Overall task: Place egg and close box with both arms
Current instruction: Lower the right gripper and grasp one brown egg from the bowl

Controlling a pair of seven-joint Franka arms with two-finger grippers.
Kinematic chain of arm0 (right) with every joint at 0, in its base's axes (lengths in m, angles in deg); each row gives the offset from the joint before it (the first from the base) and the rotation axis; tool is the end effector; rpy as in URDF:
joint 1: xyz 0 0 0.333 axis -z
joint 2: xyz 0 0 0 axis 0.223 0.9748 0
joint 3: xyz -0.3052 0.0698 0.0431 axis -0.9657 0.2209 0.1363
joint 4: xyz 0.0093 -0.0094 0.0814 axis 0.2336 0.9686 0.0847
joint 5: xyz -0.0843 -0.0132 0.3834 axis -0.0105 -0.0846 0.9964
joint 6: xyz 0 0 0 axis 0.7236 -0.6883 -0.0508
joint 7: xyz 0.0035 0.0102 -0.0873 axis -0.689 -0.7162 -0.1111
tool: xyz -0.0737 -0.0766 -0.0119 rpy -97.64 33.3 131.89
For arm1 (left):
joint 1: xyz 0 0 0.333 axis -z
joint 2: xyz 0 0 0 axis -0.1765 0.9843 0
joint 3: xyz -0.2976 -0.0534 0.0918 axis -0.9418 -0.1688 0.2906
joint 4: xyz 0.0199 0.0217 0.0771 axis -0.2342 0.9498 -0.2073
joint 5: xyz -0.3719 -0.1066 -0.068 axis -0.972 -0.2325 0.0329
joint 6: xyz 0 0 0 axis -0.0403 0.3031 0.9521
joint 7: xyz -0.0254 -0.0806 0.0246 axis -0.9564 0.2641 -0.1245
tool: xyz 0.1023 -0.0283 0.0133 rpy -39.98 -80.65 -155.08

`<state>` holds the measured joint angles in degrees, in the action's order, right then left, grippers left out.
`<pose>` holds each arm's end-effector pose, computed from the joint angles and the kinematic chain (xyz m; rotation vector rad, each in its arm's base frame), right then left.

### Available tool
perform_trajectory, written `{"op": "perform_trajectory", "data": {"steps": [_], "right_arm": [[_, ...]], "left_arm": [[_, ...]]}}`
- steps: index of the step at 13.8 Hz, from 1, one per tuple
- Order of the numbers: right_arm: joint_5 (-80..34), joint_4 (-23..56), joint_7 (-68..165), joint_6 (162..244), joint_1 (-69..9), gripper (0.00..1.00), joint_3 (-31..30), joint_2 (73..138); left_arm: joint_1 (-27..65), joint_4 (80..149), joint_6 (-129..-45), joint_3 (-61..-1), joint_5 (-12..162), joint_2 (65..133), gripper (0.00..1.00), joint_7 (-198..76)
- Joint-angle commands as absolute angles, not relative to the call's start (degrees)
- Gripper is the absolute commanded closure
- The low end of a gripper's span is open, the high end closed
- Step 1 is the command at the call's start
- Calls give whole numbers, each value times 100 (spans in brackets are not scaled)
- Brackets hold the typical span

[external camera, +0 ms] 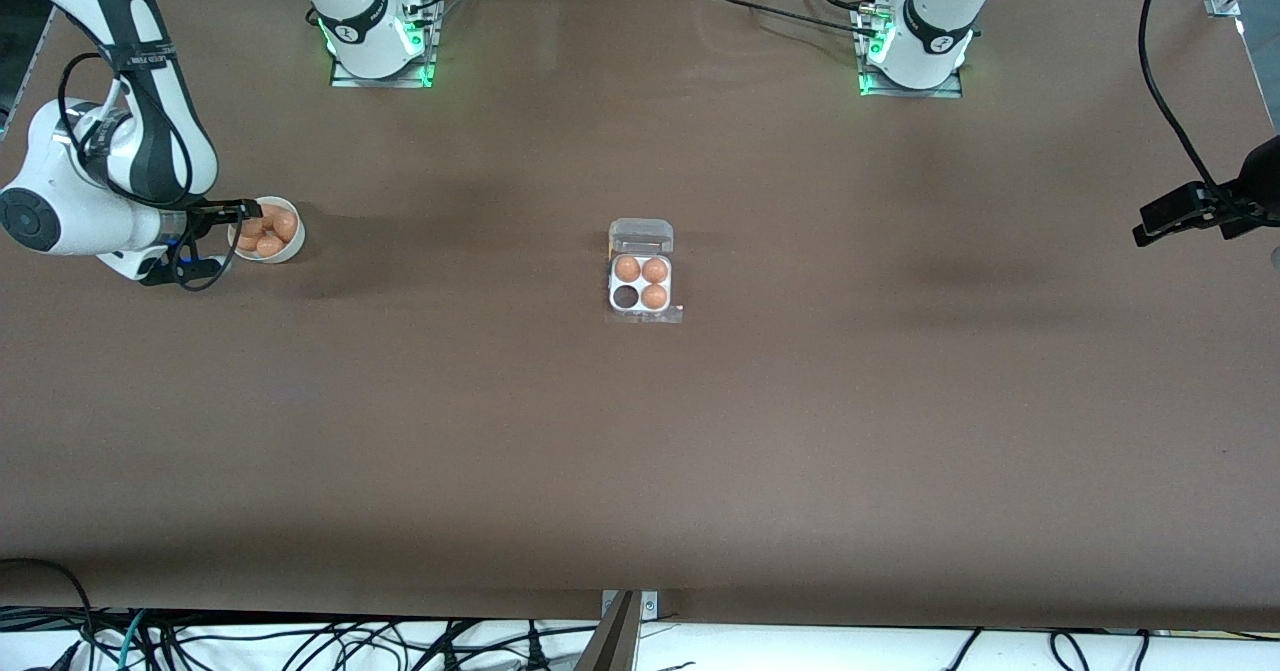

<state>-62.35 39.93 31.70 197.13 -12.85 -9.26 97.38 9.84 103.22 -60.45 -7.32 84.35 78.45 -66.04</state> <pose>0.4926 -0.1286 0.2556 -2.9867 -0.2249 0.7538 0.5802 0.0536 0.5901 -3.1266 -0.1933 0.0696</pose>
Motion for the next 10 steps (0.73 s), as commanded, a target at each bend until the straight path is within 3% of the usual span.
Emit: {"op": "perform_trajectory", "data": {"steps": [1,10], "right_arm": [[-6110,3282,3130,19022,-1297,64,-898,10035],[-5477,1990,3857,18054,-1902,70,-889,10686]], "left_arm": [[981,10157,-5926,-750,8567,7908,0,-6682],[990,10140,-5926,-750,8576,7908,0,-6700]]}}
